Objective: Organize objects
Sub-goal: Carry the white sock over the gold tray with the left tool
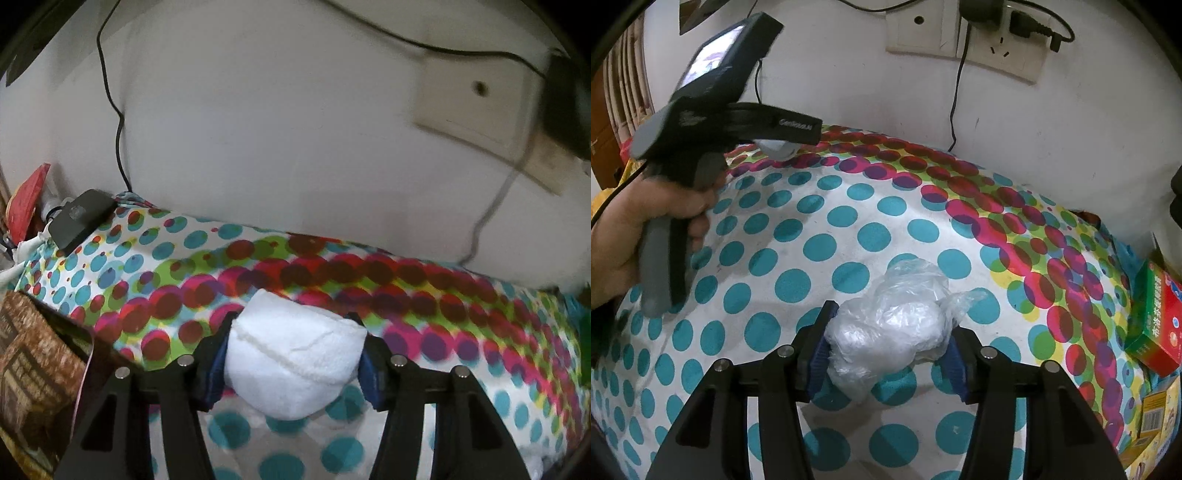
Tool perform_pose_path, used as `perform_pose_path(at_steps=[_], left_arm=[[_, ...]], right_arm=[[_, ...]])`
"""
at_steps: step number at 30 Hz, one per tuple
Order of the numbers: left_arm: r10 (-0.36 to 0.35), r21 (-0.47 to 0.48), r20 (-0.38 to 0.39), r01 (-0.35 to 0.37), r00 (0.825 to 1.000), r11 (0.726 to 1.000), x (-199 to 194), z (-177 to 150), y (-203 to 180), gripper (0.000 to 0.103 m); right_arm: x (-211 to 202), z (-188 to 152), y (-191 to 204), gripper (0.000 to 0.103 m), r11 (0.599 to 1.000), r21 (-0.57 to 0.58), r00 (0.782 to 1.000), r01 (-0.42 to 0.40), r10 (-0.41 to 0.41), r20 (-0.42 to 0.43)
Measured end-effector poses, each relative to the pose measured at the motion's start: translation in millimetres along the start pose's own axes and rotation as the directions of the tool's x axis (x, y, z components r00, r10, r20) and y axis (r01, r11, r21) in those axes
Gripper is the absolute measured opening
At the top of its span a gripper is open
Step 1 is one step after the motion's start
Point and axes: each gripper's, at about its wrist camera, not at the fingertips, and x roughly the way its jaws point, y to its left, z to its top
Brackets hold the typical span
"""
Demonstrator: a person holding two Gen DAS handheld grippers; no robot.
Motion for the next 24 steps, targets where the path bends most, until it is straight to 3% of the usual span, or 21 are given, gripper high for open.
perform_pose_path(at_steps=[11, 19, 24], left_arm=[[-0.074, 0.107, -0.005, 0.074, 0.997, 0.992, -77, -46, -21, 0.058], [-0.123, 0.180, 0.018, 0.118, 0.992, 0.977, -169, -113, -14, 0.058], [-0.132, 0.194, 0.017, 0.126, 0.991, 0.973, -225, -151, 2, 0.058]], right_arm=[[1, -1, 0, 0.051, 1.000, -0.011, 1.000, 0.012, -0.012, 0.000], [1, -3, 0, 0.051, 1.000, -0.009, 1.000, 0.014, -0.014, 0.000], [-2, -4, 11, 0.051, 0.992, -0.072, 0.994, 0.104, -0.103, 0.020]])
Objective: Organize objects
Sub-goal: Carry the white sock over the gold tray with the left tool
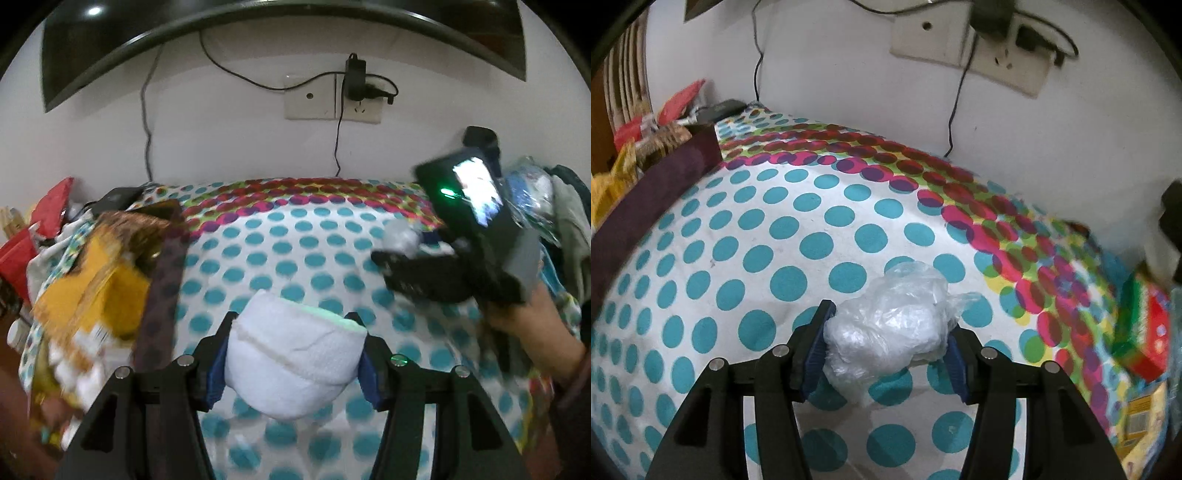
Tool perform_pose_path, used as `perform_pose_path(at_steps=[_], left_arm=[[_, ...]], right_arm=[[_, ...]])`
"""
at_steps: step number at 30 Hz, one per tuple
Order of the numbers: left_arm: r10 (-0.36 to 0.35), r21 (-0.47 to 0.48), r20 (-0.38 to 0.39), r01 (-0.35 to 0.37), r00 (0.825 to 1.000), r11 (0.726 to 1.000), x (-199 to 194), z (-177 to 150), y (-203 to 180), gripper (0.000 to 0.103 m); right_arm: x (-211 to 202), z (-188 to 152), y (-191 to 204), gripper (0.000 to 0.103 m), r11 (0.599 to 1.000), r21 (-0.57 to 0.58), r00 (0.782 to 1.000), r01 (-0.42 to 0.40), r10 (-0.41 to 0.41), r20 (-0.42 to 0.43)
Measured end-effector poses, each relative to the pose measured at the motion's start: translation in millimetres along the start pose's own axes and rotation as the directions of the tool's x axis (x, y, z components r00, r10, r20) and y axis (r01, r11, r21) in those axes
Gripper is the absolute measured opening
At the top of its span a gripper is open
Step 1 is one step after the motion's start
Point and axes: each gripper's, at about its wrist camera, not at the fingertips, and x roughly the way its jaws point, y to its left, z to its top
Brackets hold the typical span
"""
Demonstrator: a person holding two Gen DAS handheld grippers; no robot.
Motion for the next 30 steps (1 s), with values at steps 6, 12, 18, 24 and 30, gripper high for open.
perform_pose_path(at_steps=[6, 12, 18, 24, 30], left_arm=[[0.038, -0.044, 0.005, -0.038, 0.999, 0.998, -39, -15, 30, 0.059], [0.116, -0.146, 0.006, -0.114, 0.993, 0.983, -64, -20, 85, 0.059], [0.213, -0.210, 0.021, -0.204, 0.977, 0.956, -79, -15, 138, 0.059], [0.207, -0.283, -0.019, -0.203, 0.978, 0.937, -74, -15, 175, 0.059], [0.167, -0.329, -0.061, -0.178, 0.984, 0.927, -59, -20, 190, 0.059]], right_arm=[[1, 0, -5, 0.051, 0.998, 0.034, 0.999, -0.044, 0.044, -0.007], [2, 0, -5, 0.057, 0.997, 0.063, 0.999, -0.048, 0.049, -0.014], [0, 0, -3, 0.057, 0.995, 0.074, 0.998, -0.061, 0.062, -0.017], [1, 0, -5, 0.059, 0.995, 0.081, 0.998, -0.061, 0.063, -0.020], [1, -2, -8, 0.061, 0.993, 0.093, 0.997, -0.070, 0.072, -0.023]])
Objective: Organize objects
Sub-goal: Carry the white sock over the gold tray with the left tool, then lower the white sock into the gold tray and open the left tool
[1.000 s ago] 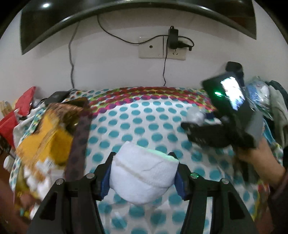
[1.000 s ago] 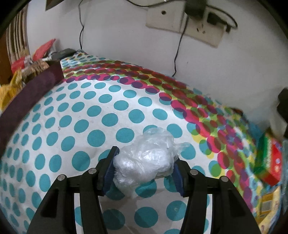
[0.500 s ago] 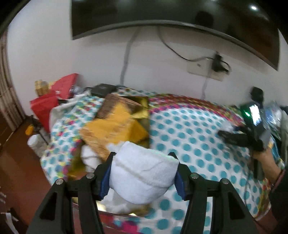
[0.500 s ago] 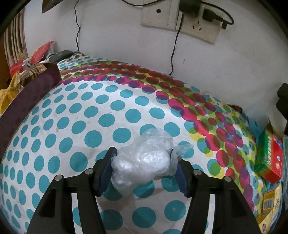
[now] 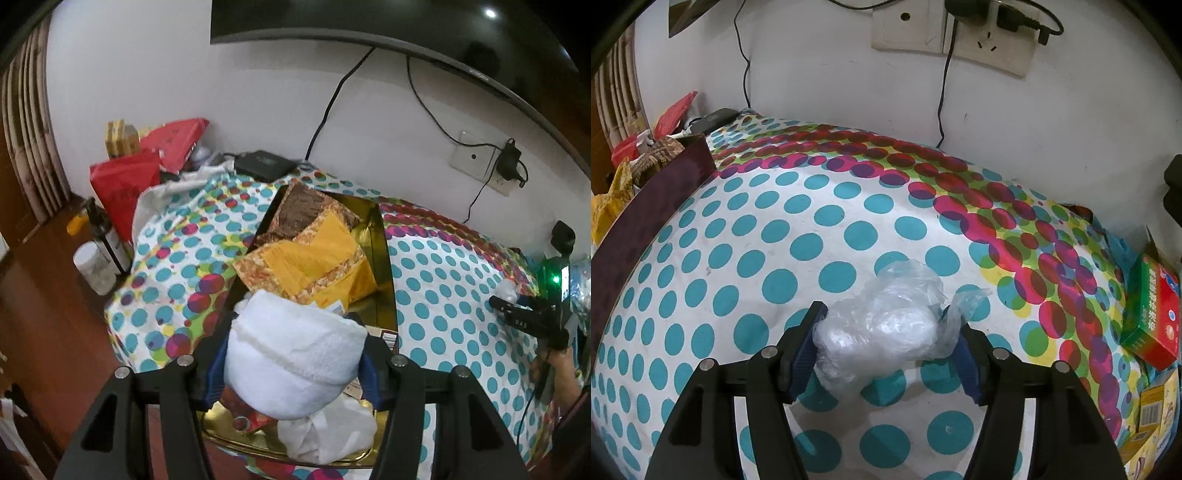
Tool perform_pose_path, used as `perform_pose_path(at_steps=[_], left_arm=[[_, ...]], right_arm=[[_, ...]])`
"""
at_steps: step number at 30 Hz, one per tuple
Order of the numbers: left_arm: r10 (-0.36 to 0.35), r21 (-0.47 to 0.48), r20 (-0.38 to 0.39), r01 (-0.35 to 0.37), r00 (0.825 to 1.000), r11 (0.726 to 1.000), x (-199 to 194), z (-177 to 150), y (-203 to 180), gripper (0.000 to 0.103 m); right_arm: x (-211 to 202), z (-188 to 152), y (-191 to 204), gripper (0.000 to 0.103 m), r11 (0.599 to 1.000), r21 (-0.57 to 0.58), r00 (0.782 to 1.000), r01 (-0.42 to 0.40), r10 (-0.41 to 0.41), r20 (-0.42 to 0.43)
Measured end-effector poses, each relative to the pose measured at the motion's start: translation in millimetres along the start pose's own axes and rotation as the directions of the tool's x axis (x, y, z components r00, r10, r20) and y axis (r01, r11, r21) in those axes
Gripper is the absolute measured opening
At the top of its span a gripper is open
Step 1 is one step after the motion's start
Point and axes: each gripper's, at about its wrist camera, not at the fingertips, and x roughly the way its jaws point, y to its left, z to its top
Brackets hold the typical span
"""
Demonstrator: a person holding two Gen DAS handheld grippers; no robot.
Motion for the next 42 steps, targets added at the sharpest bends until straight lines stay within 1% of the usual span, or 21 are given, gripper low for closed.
perform_pose_path(at_steps=[1, 8, 13, 18, 20, 21, 22, 24, 28, 31, 32, 38, 40, 42], left_arm=[[-0.012, 0.003, -0.010, 0.012, 1.000, 1.000, 4, 0, -2, 0.059], [-0.004, 0.065, -0.008, 0.005, 1.000, 0.998, 23, 8, -23, 0.059], [-0.019, 0.053, -0.051, 0.022, 0.999, 0.998, 37, 5, -25, 0.060], [0.012, 0.070, -0.072, -0.007, 0.997, 0.998, 43, -3, -24, 0.062], [0.014, 0.046, -0.094, -0.010, 0.996, 0.999, 45, -4, -20, 0.062], [0.003, 0.020, -0.102, -0.001, 0.995, 1.000, 45, -6, -17, 0.063], [-0.001, 0.006, -0.103, 0.001, 0.995, 1.000, 45, -7, -14, 0.063], [0.010, 0.003, -0.105, -0.009, 0.994, 1.000, 45, -10, -12, 0.064], [0.043, 0.067, -0.111, -0.036, 0.993, 0.997, 43, -17, -18, 0.070], [0.046, 0.065, -0.095, -0.039, 0.994, 0.997, 37, -19, -18, 0.072], [0.044, 0.061, -0.096, -0.038, 0.994, 0.997, 36, -19, -18, 0.074], [0.020, 0.038, -0.099, -0.016, 0.995, 0.999, 25, -20, -16, 0.074], [0.011, 0.038, -0.084, -0.007, 0.996, 0.999, 16, -19, -16, 0.074], [0.025, 0.044, -0.060, -0.023, 0.998, 0.999, 8, -17, -16, 0.074]], right_arm=[[0, 0, 2, 0.061, 1.000, -0.002, 1.000, 0.002, -0.002, 0.000], [-1, 0, 5, 0.061, 1.000, 0.001, 1.000, 0.000, 0.000, -0.001], [-1, 0, 7, 0.061, 1.000, 0.000, 1.000, 0.002, -0.002, -0.001], [-1, -1, 8, 0.063, 1.000, 0.004, 1.000, 0.000, 0.000, -0.002], [0, -2, 13, 0.064, 1.000, 0.006, 1.000, 0.003, -0.003, -0.003], [-1, -2, 17, 0.064, 1.000, 0.006, 1.000, 0.004, -0.004, -0.003], [-4, -2, 9, 0.064, 1.000, 0.009, 1.000, 0.002, -0.002, -0.003], [-1, -1, 8, 0.065, 1.000, 0.011, 1.000, 0.002, -0.002, -0.004], [-3, -2, 12, 0.066, 1.000, 0.014, 1.000, 0.002, -0.002, -0.006], [2, -3, -8, 0.067, 1.000, 0.017, 1.000, 0.000, 0.000, -0.007], [2, -3, -7, 0.067, 1.000, 0.017, 1.000, 0.000, 0.000, -0.007], [6, 2, -7, 0.070, 1.000, 0.017, 1.000, 0.000, 0.000, -0.008], [6, 2, -6, 0.070, 1.000, 0.017, 1.000, -0.001, 0.001, -0.008], [6, 3, -6, 0.070, 1.000, 0.017, 1.000, 0.001, 0.000, -0.008]])
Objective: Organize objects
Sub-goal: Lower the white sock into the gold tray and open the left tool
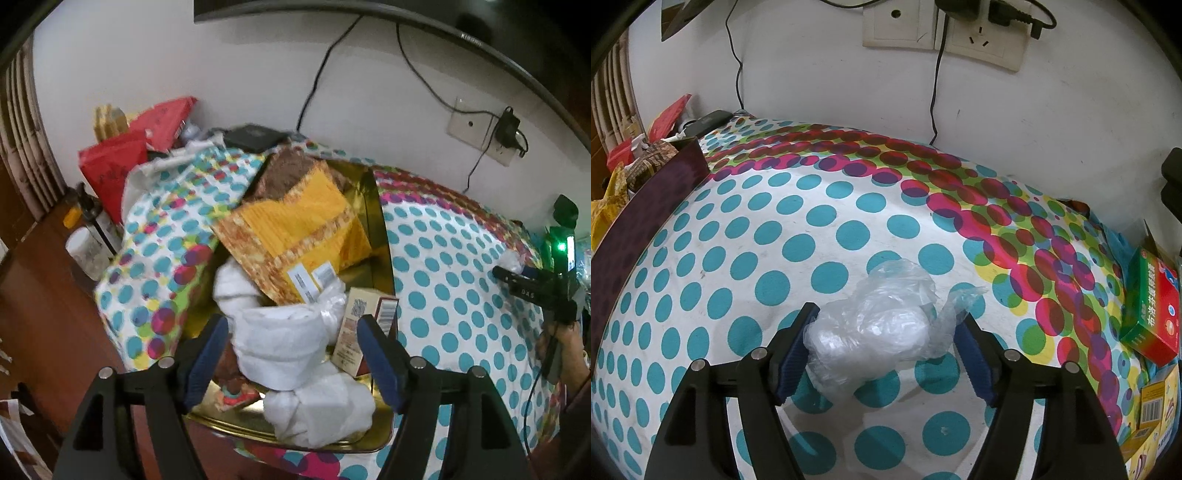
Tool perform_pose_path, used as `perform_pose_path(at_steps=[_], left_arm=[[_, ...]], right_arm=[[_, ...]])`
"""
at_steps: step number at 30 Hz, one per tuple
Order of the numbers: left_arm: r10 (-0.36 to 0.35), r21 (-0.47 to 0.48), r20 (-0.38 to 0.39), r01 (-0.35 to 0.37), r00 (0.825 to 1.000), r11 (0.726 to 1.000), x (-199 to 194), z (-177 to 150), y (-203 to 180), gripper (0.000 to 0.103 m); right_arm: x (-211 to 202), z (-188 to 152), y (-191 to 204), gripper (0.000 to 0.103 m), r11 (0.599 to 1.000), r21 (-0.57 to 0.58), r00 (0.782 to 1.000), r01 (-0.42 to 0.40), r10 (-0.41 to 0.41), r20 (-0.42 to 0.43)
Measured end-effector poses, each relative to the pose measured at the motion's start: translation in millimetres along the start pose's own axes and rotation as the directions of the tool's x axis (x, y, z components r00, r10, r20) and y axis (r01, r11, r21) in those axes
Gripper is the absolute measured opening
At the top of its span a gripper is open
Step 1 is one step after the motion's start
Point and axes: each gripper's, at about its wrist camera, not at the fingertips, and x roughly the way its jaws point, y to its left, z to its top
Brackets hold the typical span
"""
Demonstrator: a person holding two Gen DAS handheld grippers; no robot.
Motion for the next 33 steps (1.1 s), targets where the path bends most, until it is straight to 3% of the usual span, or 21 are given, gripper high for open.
perform_pose_path(at_steps=[9, 17, 20, 22, 33], left_arm=[[-0.007, -0.026, 0.085, 0.009, 0.996, 1.000, -38, 11, 8, 0.074], [0.012, -0.076, 0.107, -0.004, 0.994, 0.997, -51, 7, 27, 0.074], [0.022, -0.097, 0.103, -0.012, 0.994, 0.995, -50, 4, 35, 0.074], [0.020, -0.108, 0.105, -0.009, 0.994, 0.994, -48, 1, 40, 0.074], [0.019, -0.099, 0.096, -0.010, 0.995, 0.995, -35, -10, 46, 0.074]], right_arm=[[-1, -1, -1, 0.070, 1.000, 0.000, 1.000, -0.002, 0.002, 0.000], [-1, 0, -4, 0.070, 1.000, 0.005, 1.000, -0.007, 0.007, 0.001], [-3, -1, -4, 0.064, 1.000, -0.002, 1.000, -0.014, 0.014, 0.005], [-5, -1, 1, 0.055, 1.000, -0.022, 1.000, -0.015, 0.016, 0.013], [-10, -1, 19, 0.048, 0.995, -0.094, 0.999, 0.037, -0.034, 0.034]])
